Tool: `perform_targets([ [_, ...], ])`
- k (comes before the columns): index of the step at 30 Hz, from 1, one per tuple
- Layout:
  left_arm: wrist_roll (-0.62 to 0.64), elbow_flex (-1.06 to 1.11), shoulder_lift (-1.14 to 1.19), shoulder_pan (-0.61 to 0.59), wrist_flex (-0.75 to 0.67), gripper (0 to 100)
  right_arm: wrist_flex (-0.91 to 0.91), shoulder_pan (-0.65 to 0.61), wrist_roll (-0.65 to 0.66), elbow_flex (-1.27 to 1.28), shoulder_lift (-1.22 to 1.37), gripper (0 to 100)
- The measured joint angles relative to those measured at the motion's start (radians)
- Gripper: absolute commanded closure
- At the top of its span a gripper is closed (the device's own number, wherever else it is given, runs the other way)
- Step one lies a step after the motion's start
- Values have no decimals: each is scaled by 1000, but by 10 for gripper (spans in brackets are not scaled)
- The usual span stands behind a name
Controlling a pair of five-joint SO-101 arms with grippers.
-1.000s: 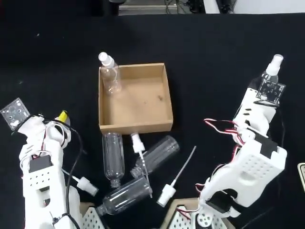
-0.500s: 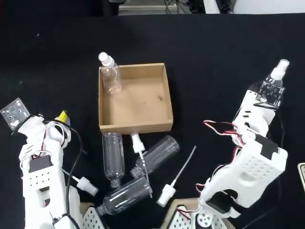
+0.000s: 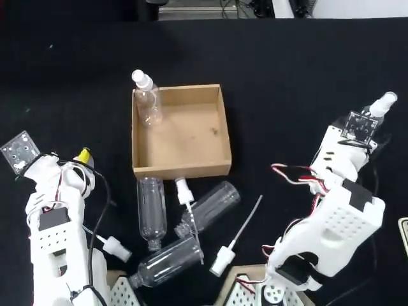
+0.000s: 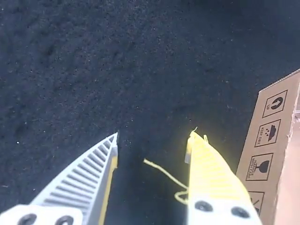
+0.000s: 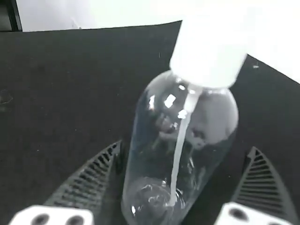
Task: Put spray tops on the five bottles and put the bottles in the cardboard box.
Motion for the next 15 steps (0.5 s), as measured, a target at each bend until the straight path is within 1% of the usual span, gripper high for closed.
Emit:
perform_targets([
  [10, 0, 0, 0, 0, 0, 780, 0, 0, 0, 83, -195, 655],
  [15, 0, 0, 0, 0, 0, 780, 0, 0, 0, 86, -207, 655],
])
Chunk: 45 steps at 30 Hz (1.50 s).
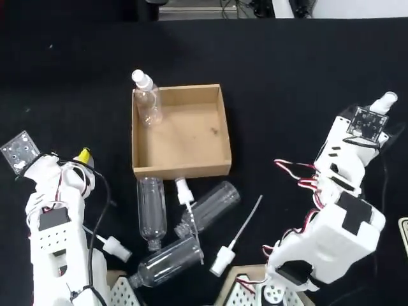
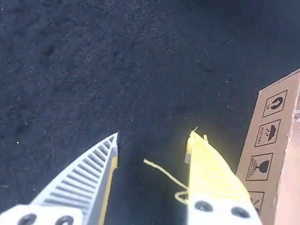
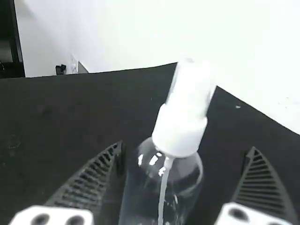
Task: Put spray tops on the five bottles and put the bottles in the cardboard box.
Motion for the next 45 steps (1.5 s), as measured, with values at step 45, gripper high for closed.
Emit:
perform_targets([
  [45, 0, 0, 0, 0, 0, 780, 0, -2, 0, -2, 41, 663],
])
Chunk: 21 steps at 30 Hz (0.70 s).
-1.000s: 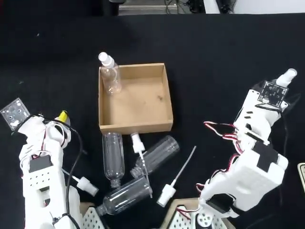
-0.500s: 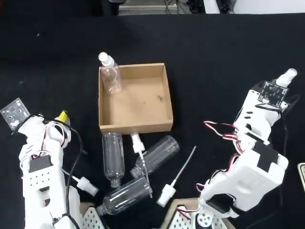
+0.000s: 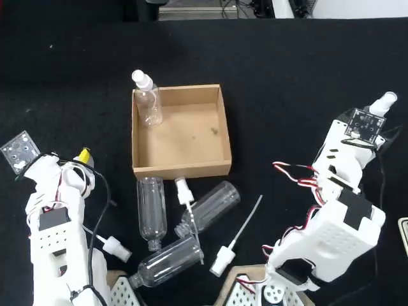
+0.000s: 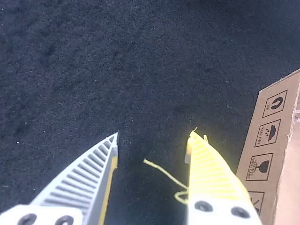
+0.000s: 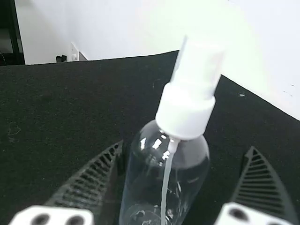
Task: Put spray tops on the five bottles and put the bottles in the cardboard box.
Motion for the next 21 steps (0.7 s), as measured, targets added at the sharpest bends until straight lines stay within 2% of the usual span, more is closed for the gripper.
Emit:
perform_targets([
  [4, 0, 0, 0, 0, 0, 780, 0, 0, 0, 0, 0, 769],
  [6, 0, 0, 0, 0, 0, 780, 0, 0, 0, 0, 0, 789],
  [13, 0, 0, 0, 0, 0, 780, 0, 0, 0, 0, 0, 717],
  [21, 0, 0, 0, 0, 0, 780, 0, 0, 0, 0, 0, 712],
])
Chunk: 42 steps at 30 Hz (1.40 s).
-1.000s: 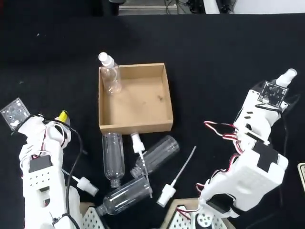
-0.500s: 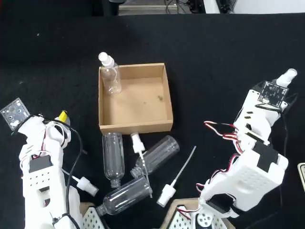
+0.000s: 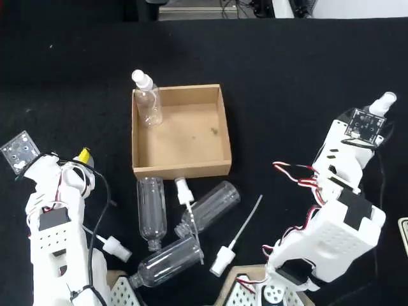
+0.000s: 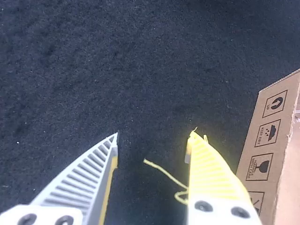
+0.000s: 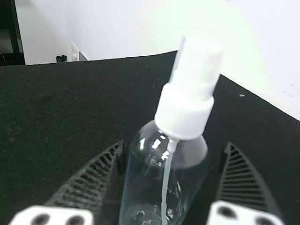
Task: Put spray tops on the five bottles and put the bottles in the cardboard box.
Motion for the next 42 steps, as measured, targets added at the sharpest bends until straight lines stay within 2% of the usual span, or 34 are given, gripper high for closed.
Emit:
perform_targets([
  [42, 0, 0, 0, 0, 0, 780, 0, -21, 0, -9, 0, 715],
])
